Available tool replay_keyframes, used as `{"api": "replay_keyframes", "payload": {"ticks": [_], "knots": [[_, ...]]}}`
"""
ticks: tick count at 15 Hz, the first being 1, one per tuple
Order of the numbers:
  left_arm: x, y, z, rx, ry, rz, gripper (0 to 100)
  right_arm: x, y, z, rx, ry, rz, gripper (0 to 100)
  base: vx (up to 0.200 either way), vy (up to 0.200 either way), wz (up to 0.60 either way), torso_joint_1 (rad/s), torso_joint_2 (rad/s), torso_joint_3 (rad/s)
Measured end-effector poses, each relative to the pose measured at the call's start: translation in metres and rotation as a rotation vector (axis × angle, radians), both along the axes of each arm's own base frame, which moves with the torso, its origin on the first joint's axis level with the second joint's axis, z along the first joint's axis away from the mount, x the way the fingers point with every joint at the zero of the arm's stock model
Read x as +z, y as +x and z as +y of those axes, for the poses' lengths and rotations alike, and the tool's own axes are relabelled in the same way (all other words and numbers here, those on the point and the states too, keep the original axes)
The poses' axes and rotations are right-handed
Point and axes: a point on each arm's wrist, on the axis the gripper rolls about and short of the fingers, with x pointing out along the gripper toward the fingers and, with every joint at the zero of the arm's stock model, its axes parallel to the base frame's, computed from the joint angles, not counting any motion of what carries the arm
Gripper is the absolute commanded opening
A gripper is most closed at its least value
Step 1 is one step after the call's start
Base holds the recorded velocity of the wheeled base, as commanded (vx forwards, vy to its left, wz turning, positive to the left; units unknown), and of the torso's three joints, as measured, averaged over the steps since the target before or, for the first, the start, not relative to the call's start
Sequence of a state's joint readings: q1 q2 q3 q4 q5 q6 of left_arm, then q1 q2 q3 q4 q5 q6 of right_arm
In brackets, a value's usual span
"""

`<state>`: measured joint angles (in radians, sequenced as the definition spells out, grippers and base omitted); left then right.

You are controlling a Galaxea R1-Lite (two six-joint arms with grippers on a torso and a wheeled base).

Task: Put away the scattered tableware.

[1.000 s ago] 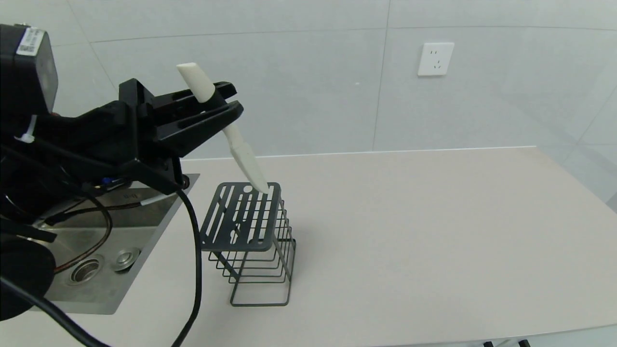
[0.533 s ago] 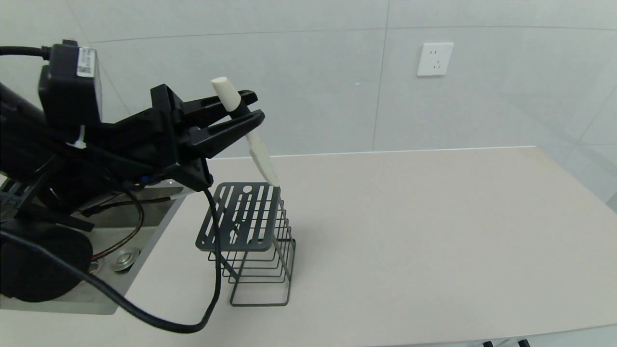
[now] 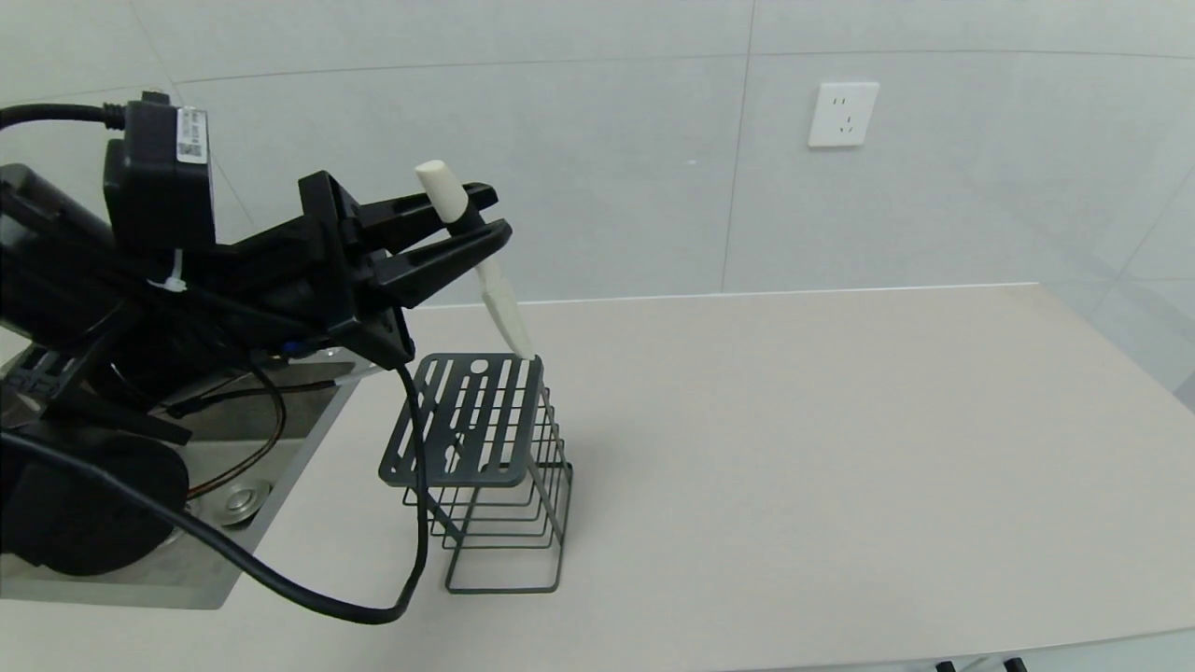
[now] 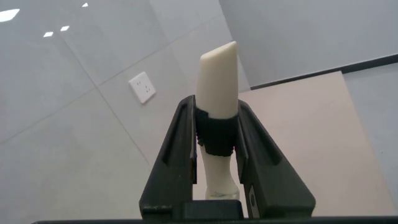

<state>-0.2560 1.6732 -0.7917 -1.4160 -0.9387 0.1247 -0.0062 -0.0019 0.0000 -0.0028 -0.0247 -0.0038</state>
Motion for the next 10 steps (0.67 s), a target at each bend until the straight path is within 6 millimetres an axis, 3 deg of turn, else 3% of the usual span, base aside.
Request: {"api": "replay_keyframes", "payload": {"ticks": [10], "knots": [[-0.0122,-0.0059,0.0052,0.018,0.01,0.05,0,0.0,0.0,0.0,0.0,0.0,0.0,0,0.0,0.0,0.0,0.0,0.0,0.0]]}}
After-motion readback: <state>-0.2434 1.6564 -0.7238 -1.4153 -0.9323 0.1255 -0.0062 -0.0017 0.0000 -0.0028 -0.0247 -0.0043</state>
